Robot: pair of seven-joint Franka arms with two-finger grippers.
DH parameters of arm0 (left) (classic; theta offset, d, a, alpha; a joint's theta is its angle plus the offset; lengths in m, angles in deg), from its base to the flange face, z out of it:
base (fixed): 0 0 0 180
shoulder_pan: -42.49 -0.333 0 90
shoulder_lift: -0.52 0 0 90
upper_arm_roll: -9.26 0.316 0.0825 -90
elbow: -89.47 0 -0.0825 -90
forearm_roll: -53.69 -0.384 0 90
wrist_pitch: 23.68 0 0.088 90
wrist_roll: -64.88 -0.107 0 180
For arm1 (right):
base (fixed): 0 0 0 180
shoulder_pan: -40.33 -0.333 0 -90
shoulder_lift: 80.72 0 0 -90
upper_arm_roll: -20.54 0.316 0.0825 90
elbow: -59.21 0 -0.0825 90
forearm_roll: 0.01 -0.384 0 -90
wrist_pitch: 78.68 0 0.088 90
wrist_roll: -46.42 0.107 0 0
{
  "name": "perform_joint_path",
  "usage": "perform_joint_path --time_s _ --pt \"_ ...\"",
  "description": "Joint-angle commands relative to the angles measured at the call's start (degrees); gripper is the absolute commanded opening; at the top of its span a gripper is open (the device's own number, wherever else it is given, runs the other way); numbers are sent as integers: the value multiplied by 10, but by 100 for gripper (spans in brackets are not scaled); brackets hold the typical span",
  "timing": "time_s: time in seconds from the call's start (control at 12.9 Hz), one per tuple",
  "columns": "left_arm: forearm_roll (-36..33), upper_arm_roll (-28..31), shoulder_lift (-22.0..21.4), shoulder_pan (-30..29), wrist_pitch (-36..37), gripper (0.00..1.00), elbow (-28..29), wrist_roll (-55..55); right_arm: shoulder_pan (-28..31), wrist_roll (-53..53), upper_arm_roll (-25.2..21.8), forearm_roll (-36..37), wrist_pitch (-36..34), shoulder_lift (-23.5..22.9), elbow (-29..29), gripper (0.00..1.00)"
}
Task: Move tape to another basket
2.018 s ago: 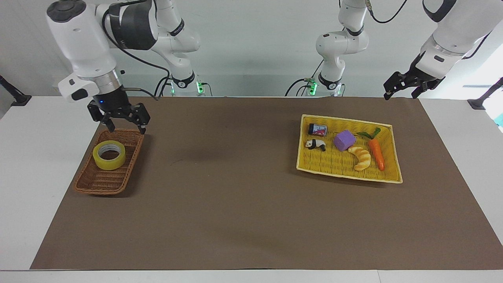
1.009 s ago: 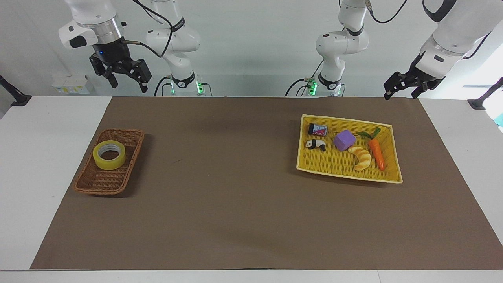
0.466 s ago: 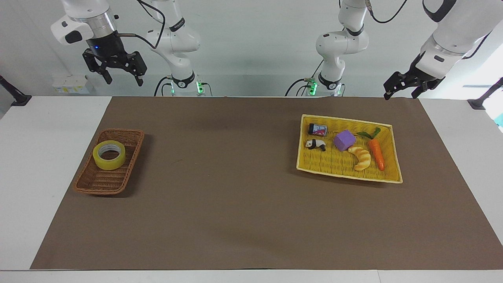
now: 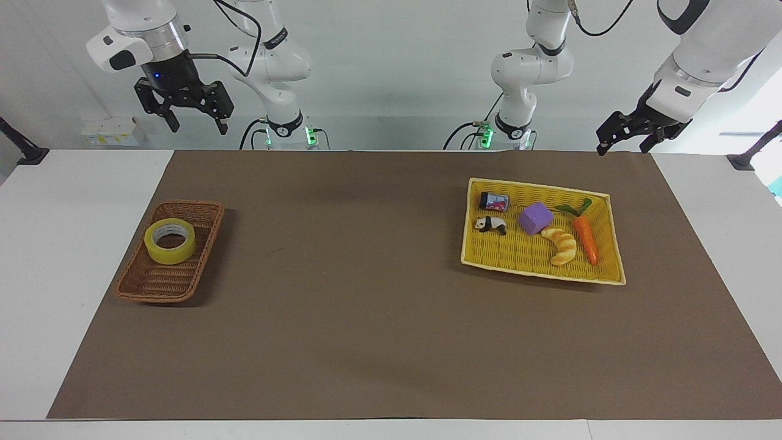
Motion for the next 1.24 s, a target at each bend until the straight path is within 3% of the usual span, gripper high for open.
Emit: perform_joint_path --time_s 0.0,1.16 --pt "-9 -4 -3 -6 7 100 -2 -3 10 -7 0 -12 4 14 -15 100" --pt "-9 -4 -3 -6 7 100 -2 -3 9 -11 -1 -2 -1 -3 3 100"
